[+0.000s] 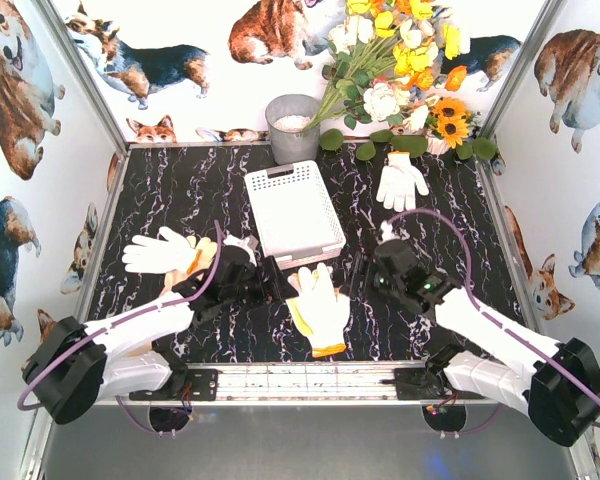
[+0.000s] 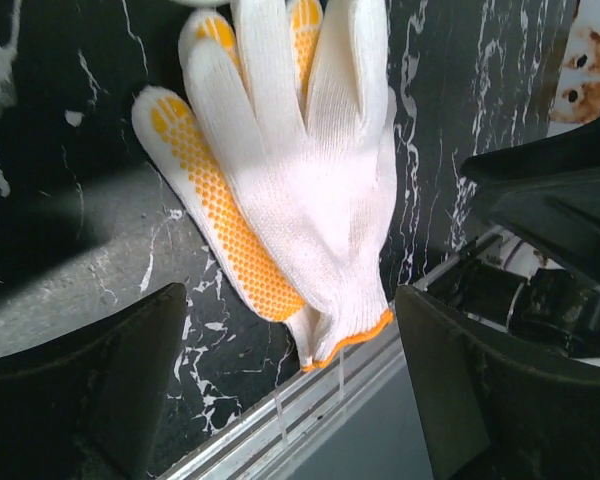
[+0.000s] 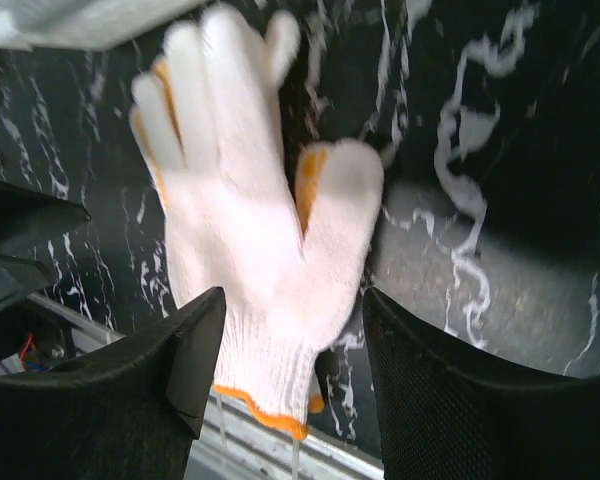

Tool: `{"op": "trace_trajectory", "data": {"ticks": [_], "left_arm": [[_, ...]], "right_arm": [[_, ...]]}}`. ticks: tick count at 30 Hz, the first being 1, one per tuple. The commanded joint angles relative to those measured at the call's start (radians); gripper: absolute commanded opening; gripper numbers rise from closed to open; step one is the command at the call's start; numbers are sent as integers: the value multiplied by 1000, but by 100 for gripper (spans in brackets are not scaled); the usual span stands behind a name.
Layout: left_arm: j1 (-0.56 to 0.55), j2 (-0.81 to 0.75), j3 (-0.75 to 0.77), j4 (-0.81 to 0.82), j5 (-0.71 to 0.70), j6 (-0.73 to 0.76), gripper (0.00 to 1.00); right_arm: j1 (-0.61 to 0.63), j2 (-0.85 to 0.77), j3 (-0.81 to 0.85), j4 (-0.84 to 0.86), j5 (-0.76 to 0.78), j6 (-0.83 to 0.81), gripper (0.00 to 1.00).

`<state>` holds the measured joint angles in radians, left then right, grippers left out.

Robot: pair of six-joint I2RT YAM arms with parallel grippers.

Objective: Put the gloves into the storage basket
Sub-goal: Pair the glove with the glove.

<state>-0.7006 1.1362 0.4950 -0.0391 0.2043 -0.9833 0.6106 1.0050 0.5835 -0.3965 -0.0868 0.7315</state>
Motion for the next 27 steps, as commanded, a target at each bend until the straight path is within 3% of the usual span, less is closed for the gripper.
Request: {"op": "trace_trajectory", "data": {"ticks": [1, 12, 18, 27], "left_arm": [[5, 16, -73, 165, 109, -52, 78], [-6, 57, -143, 232, 130, 24, 78], [-32, 99, -177, 361, 121, -9, 71], [-32, 193, -168, 418, 147, -1, 58]], "right_arm": [[29, -31, -52, 54, -53, 136, 58], [100, 36, -86, 15, -26, 175, 55], [110, 32, -143, 82, -41, 220, 44], [165, 160, -165, 204, -86, 246, 40]]}}
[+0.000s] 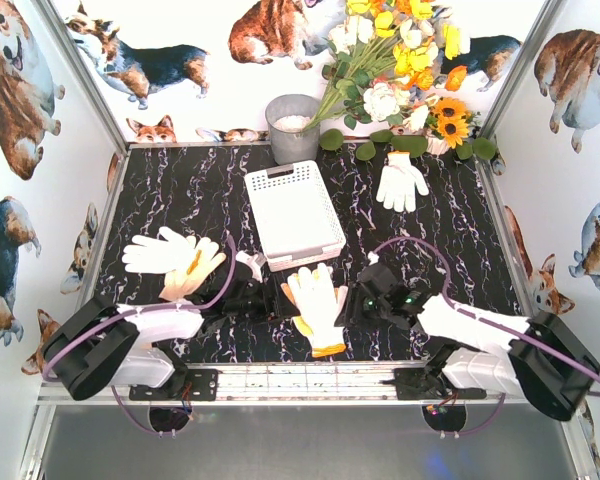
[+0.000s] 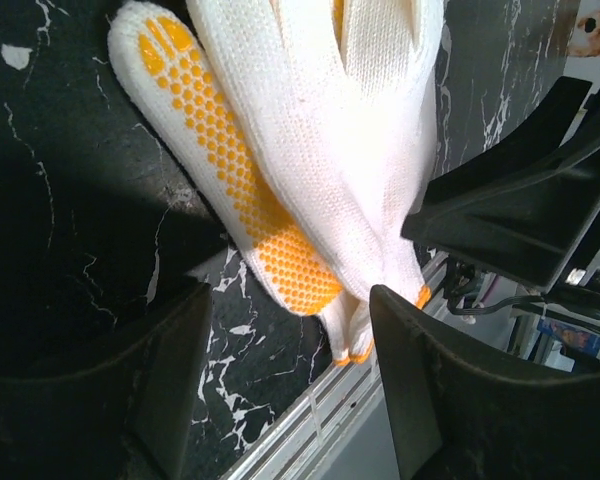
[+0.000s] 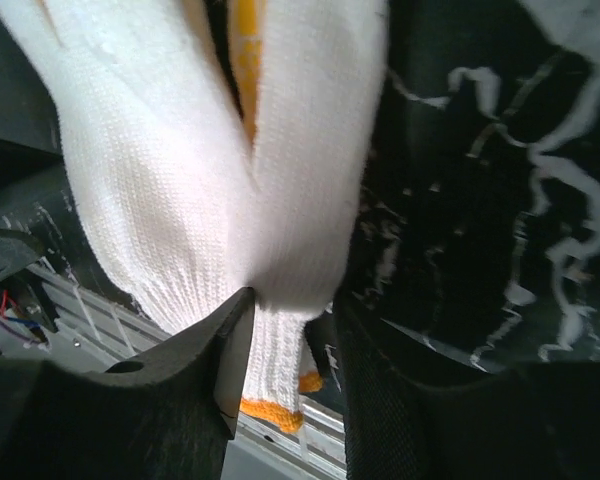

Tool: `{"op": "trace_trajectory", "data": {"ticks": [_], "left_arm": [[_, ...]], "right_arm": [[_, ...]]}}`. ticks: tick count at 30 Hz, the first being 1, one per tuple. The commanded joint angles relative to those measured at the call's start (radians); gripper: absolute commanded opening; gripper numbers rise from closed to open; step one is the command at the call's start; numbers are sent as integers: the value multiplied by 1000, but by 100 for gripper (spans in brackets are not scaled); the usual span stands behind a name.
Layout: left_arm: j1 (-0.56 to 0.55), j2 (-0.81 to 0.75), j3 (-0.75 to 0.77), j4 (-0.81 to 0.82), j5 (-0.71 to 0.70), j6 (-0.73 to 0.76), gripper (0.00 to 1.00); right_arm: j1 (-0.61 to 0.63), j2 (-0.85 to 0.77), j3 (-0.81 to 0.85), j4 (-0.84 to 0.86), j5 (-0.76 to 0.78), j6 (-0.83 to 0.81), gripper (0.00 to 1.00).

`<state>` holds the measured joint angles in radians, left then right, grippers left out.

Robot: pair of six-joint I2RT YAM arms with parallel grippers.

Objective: Put the gloves into the storage basket
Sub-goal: Pair the glove with the glove.

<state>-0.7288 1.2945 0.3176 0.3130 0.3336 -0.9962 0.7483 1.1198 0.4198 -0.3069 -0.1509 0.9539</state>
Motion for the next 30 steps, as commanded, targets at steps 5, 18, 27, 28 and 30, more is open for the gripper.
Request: {"op": "trace_trajectory", "data": {"ticks": [5, 18, 27, 28, 30], "left_arm": [[-4, 84, 55, 35, 35, 58, 53], [-47, 183, 113, 25, 80, 92, 36], [-63, 22, 86, -152, -66, 13, 52], [-62, -6, 85, -174, -79, 4, 54], [-63, -52, 102, -226, -99, 2, 55]], "right_arm": [[48, 94, -17, 174, -40, 35, 32], [79, -28, -63, 88, -37, 164, 29], [80, -211, 18, -131, 179, 145, 54], [71, -231, 28, -144, 194, 128, 57], [38, -261, 41, -137, 187, 81, 59]]}}
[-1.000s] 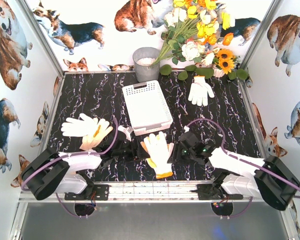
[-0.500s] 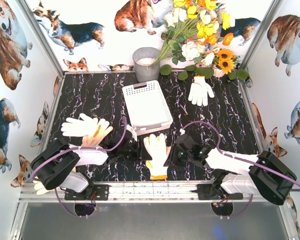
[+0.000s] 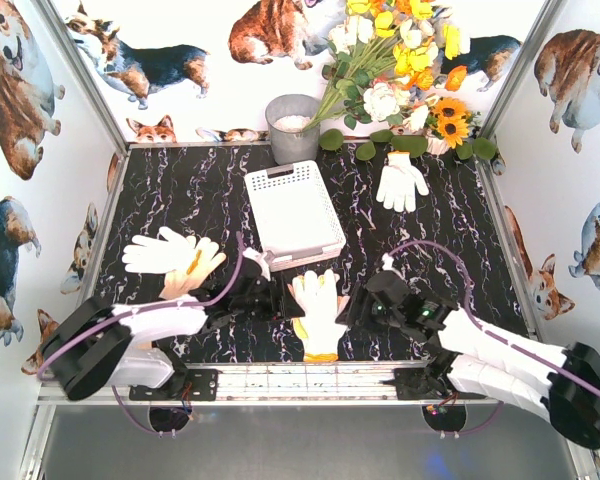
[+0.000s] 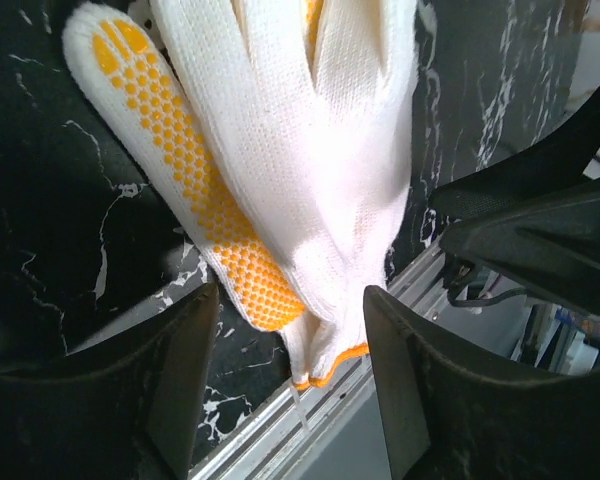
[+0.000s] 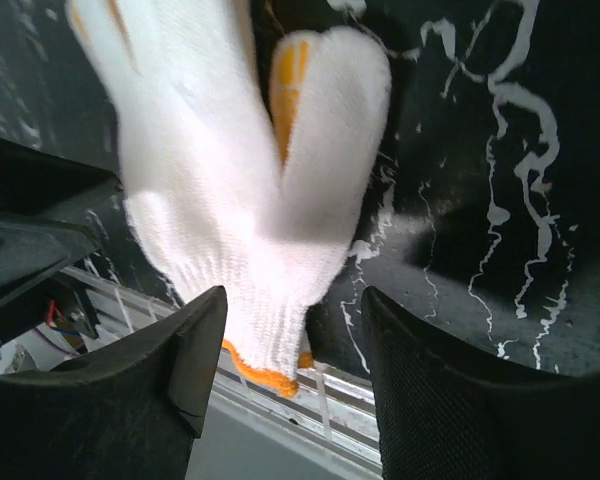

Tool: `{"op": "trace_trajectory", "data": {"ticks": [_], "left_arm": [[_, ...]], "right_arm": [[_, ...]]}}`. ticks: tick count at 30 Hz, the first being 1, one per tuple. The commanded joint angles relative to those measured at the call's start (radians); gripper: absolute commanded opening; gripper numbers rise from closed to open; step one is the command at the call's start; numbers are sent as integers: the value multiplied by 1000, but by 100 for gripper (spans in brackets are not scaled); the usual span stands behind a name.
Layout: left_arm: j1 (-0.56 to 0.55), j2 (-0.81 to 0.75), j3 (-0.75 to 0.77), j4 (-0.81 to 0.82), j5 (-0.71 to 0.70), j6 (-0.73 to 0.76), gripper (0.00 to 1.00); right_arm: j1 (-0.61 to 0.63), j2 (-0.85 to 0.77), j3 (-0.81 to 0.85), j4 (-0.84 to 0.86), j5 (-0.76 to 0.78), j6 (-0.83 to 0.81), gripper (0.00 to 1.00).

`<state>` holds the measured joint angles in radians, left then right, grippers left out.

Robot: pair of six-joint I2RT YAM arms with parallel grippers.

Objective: Put the gloves into the storage basket
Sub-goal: Pair the glove with the glove.

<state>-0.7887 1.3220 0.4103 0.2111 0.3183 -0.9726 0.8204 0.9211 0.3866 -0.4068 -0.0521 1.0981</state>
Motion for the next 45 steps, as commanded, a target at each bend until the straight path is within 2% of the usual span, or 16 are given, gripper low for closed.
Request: {"op": "trace_trajectory", "data": {"ticks": [1, 4, 7, 10, 16, 22, 26, 31, 39, 41, 45], "left_arm": [[-3, -96, 28, -179, -103, -18, 55], [-1, -139, 100, -315, -172, 2, 48], [4, -139, 123, -279, -204, -10, 40], [19, -64, 126, -188, -172, -39, 38], [19, 26, 100, -11, -169, -131, 36], [19, 55, 106, 6, -185, -133, 35], [20, 70, 111, -22, -185, -121, 34], [19, 93, 116, -23, -176, -113, 38], [18, 151, 123, 13, -147, -118, 33], [19, 157, 125, 21, -145, -120, 31], [18, 157, 121, 25, -155, -116, 24]], "right_arm": [[-59, -68, 83, -32, 72, -83, 59], [-154, -42, 101, 9, -16, -127, 58], [-201, 30, 135, 52, -50, -163, 55], [-208, 134, 174, 120, -77, -191, 53], [-214, 313, 225, 203, -113, -214, 49], [-216, 407, 246, 311, -116, -204, 48], [-216, 462, 285, 319, -120, -226, 47], [-216, 499, 301, 335, -94, -238, 46], [-219, 566, 346, 358, -84, -250, 42], [-221, 581, 349, 368, -85, -246, 40], [-221, 602, 346, 398, -107, -236, 28]]}}
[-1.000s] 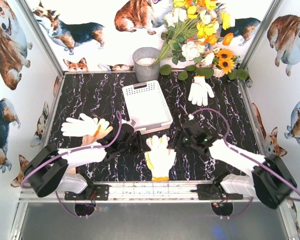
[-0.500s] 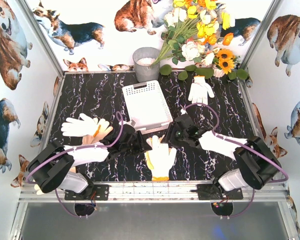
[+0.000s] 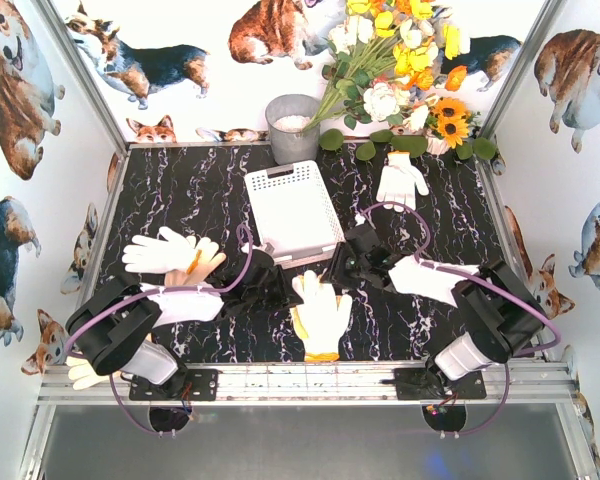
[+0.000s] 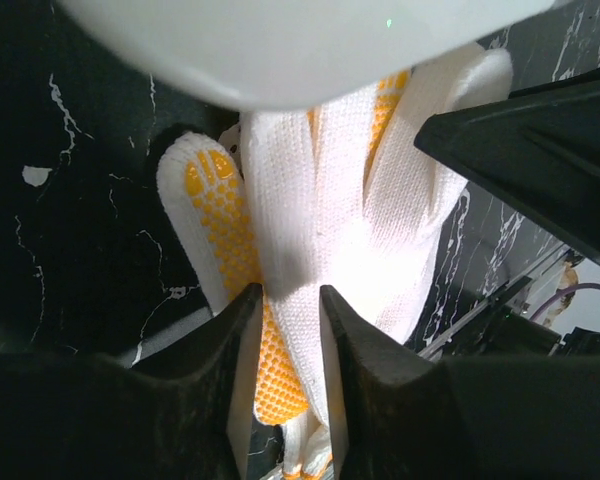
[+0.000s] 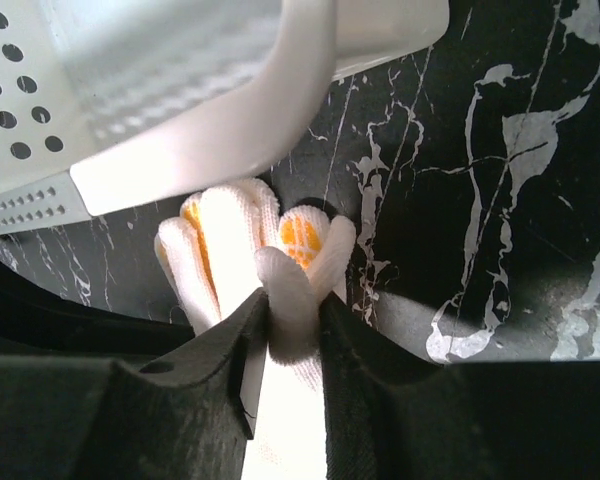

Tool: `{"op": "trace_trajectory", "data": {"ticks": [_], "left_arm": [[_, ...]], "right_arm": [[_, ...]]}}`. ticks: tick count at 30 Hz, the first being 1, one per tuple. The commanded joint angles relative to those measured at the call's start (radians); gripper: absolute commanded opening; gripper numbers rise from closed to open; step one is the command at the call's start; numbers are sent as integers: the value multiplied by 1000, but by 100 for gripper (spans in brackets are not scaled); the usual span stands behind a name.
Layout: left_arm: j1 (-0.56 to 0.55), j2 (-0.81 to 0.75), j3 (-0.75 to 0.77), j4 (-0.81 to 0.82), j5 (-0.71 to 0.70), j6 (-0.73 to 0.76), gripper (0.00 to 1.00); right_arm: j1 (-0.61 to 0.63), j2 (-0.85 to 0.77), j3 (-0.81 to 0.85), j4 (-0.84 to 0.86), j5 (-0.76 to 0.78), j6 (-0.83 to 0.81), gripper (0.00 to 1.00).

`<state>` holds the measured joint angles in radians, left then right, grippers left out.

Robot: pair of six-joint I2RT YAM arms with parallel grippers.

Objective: Put the gloves into the storage basket
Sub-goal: Pair the glove with the glove.

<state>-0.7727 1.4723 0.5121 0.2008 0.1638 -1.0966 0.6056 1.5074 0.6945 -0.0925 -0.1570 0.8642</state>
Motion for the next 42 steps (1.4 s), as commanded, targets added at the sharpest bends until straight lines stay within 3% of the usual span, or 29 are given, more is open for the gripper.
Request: {"op": "trace_trajectory", "data": {"ticks": [1, 8, 10, 29, 42], "left_arm": [[3, 7, 16, 39, 0, 6, 22], [1, 6, 17, 26, 5, 16, 7], [1, -2, 16, 25, 2, 18, 1], [-11, -173, -44, -104, -39, 59, 0], [-11, -105, -49, -83, -67, 112, 0]], "right_arm": [[-6, 17, 36, 88, -5, -1, 25], [-6, 4, 1, 136, -14, -1, 14], [-6, 5, -2, 144, -24, -5, 0], [-3, -33, -36, 284, -145, -50, 0], [2, 83, 57, 244, -199, -125, 0]]}}
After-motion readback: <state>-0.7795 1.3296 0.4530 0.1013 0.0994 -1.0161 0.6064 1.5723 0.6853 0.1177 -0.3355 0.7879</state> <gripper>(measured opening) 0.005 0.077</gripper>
